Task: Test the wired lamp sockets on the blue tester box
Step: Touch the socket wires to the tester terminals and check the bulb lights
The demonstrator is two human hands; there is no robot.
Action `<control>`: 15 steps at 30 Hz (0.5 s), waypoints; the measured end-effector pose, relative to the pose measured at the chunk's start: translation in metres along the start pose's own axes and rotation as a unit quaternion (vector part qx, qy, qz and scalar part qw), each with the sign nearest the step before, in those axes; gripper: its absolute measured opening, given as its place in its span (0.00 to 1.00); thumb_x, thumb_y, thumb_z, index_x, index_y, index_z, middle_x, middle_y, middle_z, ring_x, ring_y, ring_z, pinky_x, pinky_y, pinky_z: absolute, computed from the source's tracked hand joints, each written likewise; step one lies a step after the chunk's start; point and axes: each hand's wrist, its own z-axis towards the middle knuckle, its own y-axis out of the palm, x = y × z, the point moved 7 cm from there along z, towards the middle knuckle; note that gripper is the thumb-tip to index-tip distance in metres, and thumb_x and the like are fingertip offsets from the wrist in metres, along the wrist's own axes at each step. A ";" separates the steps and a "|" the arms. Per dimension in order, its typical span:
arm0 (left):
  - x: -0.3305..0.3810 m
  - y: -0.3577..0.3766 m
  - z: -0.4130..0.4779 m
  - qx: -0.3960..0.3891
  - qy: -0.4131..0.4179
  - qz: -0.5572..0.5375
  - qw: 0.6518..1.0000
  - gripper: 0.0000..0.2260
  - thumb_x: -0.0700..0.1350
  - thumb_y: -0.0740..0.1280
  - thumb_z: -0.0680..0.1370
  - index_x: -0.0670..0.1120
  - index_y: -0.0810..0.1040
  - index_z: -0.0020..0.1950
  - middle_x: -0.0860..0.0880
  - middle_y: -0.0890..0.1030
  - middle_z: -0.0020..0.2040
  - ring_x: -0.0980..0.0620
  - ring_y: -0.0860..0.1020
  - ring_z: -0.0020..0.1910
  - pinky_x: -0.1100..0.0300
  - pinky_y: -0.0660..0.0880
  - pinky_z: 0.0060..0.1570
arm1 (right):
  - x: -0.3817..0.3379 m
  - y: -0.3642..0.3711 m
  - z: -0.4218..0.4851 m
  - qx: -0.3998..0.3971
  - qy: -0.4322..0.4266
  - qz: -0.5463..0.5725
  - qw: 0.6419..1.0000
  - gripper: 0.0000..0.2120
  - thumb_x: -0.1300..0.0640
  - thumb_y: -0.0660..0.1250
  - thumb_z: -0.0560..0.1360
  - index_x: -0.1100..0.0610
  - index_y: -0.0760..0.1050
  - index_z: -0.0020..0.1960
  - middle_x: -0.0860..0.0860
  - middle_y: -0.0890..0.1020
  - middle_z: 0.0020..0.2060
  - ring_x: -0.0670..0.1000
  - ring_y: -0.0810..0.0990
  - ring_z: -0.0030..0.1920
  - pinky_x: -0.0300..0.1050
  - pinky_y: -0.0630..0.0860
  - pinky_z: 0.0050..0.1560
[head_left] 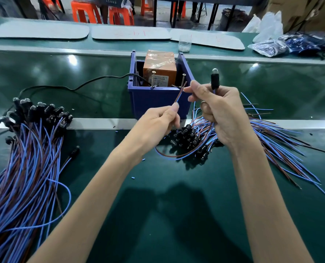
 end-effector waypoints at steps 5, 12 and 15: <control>-0.003 0.003 0.000 -0.014 -0.005 0.027 1.000 0.21 0.53 0.55 0.83 0.47 0.72 0.33 0.57 0.62 0.20 0.59 0.59 0.20 0.70 0.56 0.20 | 0.001 0.003 -0.001 -0.021 0.003 0.001 1.000 0.01 0.62 0.71 0.73 0.60 0.82 0.44 0.53 0.81 0.32 0.42 0.57 0.22 0.33 0.54 0.20; -0.001 -0.001 0.001 0.006 -0.009 -0.018 1.000 0.18 0.50 0.55 0.84 0.46 0.72 0.37 0.58 0.63 0.20 0.60 0.61 0.19 0.71 0.57 0.19 | -0.001 0.005 -0.002 -0.039 0.007 -0.025 0.999 0.09 0.65 0.69 0.74 0.56 0.80 0.36 0.55 0.78 0.31 0.43 0.57 0.23 0.34 0.54 0.21; -0.002 -0.005 0.002 0.033 -0.004 -0.043 0.999 0.17 0.51 0.55 0.83 0.46 0.71 0.38 0.58 0.62 0.22 0.60 0.60 0.19 0.70 0.57 0.19 | -0.001 0.006 -0.002 -0.042 0.021 -0.040 0.998 0.06 0.66 0.66 0.76 0.60 0.76 0.40 0.46 0.80 0.26 0.41 0.58 0.21 0.31 0.55 0.20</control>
